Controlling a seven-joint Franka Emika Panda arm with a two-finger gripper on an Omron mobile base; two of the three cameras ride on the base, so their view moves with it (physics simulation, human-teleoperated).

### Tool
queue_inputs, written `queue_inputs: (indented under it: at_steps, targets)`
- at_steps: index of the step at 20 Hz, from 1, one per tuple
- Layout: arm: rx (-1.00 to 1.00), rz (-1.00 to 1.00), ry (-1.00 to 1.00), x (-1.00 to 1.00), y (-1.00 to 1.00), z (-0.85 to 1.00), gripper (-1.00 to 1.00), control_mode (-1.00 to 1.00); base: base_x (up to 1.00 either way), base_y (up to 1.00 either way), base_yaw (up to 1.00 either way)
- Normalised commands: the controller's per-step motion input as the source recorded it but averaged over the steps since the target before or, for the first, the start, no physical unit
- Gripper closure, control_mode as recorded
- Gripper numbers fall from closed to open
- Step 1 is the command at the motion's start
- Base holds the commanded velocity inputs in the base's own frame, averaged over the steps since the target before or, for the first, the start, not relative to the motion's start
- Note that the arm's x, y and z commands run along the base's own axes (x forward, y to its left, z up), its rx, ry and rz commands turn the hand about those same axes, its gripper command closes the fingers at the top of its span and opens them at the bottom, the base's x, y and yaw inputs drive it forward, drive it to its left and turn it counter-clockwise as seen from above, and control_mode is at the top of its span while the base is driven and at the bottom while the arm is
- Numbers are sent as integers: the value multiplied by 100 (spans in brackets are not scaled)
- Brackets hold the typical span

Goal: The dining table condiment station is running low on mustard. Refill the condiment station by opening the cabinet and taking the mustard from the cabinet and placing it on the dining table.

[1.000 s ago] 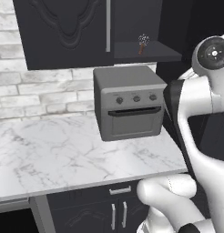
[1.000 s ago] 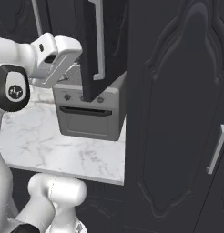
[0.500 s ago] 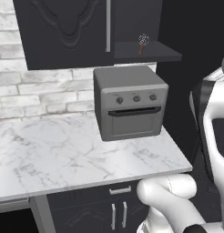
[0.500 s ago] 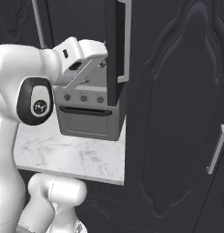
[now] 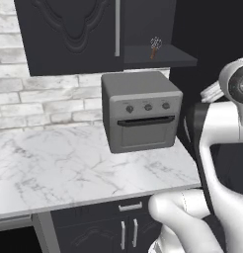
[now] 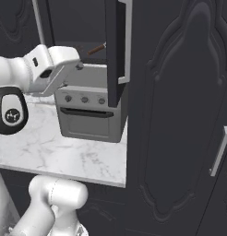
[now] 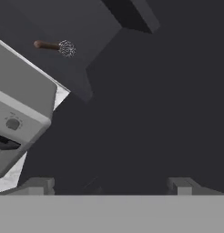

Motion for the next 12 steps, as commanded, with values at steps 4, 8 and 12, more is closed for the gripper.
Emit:
queue_inputs:
  at_steps: [4, 8, 12]
  targets:
    - [-4, 0, 0, 0, 57, 0, -100, -100, 0, 0, 0]
    - [-3, 0, 0, -1, 36, 0, -100, -100, 0, 0, 0]
    - [-2, 0, -1, 0, 33, 0, -100, -100, 0, 0, 0]
